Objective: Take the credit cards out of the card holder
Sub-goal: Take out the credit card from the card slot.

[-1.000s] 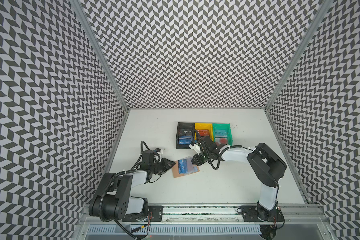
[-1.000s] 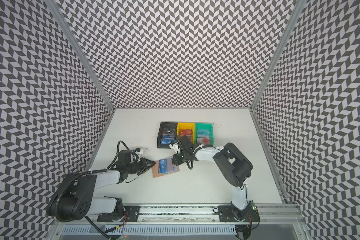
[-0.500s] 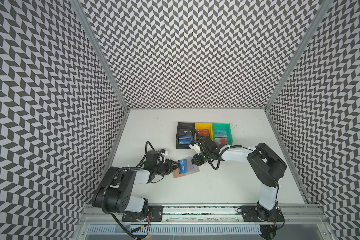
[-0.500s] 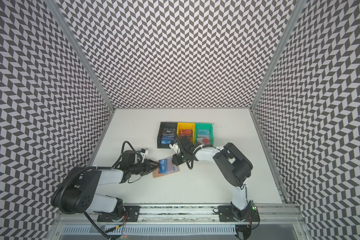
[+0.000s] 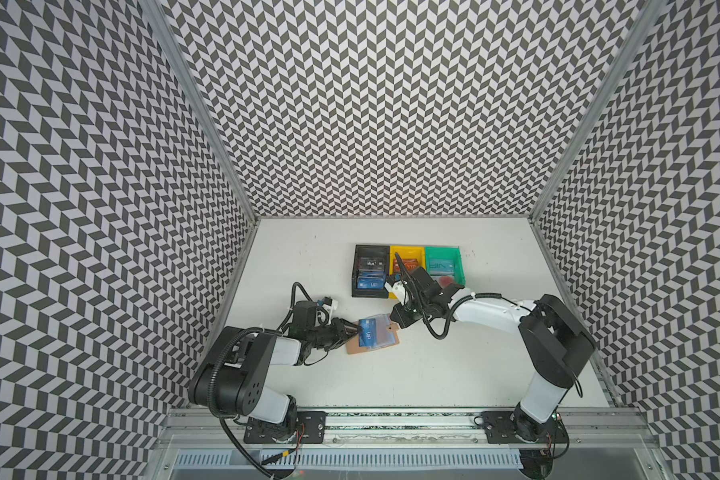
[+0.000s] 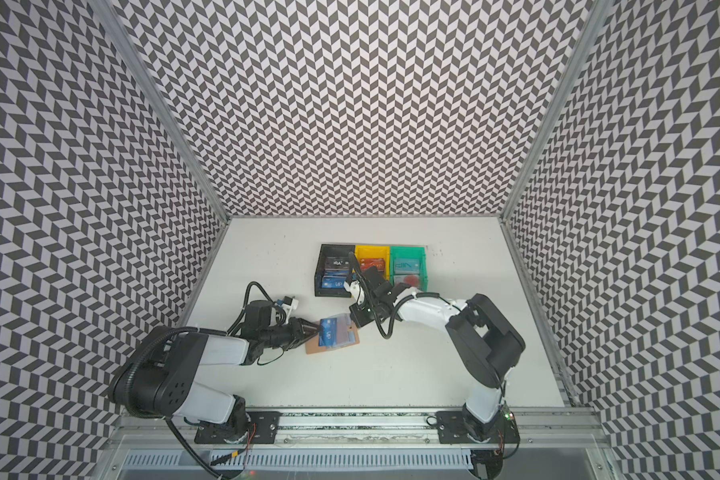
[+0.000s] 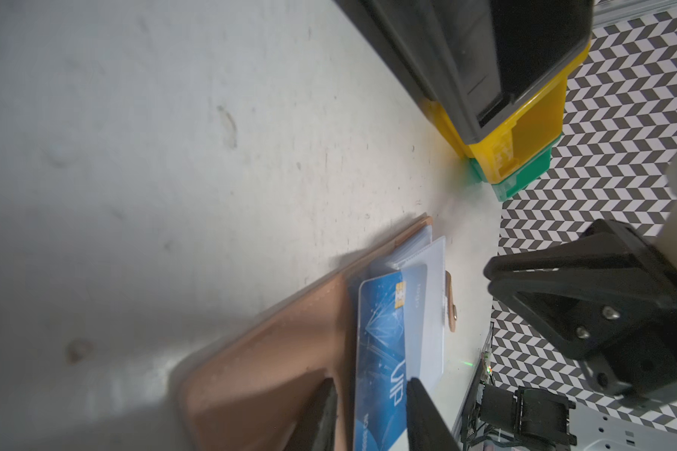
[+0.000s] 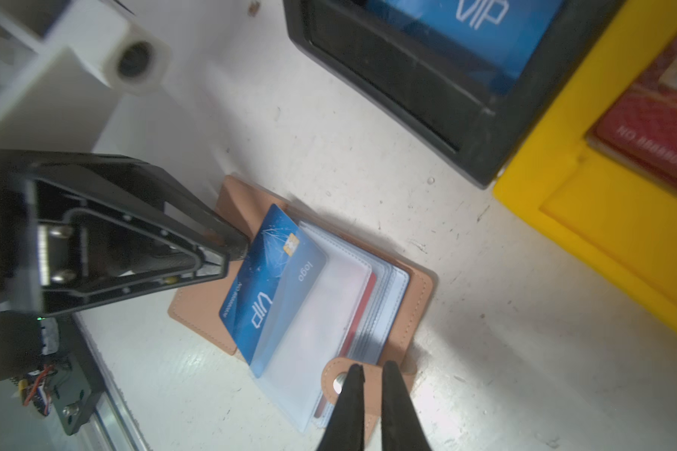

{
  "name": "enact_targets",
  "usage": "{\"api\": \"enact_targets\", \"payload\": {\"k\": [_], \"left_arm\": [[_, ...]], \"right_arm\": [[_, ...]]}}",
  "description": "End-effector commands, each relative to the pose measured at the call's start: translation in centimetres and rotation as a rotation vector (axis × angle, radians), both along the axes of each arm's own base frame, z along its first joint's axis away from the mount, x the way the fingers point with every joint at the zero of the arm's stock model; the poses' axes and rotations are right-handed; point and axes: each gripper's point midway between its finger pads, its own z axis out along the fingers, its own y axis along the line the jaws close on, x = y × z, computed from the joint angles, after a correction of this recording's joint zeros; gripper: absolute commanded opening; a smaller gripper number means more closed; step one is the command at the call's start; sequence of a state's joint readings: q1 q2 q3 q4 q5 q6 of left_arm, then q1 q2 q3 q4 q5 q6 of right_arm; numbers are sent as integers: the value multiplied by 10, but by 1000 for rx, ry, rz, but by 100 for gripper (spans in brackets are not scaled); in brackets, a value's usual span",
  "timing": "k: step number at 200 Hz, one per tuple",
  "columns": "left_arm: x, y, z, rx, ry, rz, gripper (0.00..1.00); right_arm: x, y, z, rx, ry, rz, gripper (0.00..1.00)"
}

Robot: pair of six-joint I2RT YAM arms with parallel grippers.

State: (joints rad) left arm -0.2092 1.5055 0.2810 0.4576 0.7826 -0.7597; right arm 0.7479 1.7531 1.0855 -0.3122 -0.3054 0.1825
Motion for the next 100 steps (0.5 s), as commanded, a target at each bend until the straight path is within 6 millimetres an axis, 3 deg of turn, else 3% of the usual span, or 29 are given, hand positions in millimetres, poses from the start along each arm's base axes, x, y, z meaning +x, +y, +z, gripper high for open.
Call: {"api": "enact_targets", "payload": {"k": [1,42,100], "left_arm": [[-6,1,-14,22,40,5,34],[-8,-2,-16,12,44,-9,33],[-8,-2,-18,25,40,-13,34]], "right_arm": [[-5,14,17,73,-10,56,12],[-20,31,-2,118,78,112,12],[-26,33,-28,104,133,119,12]]}}
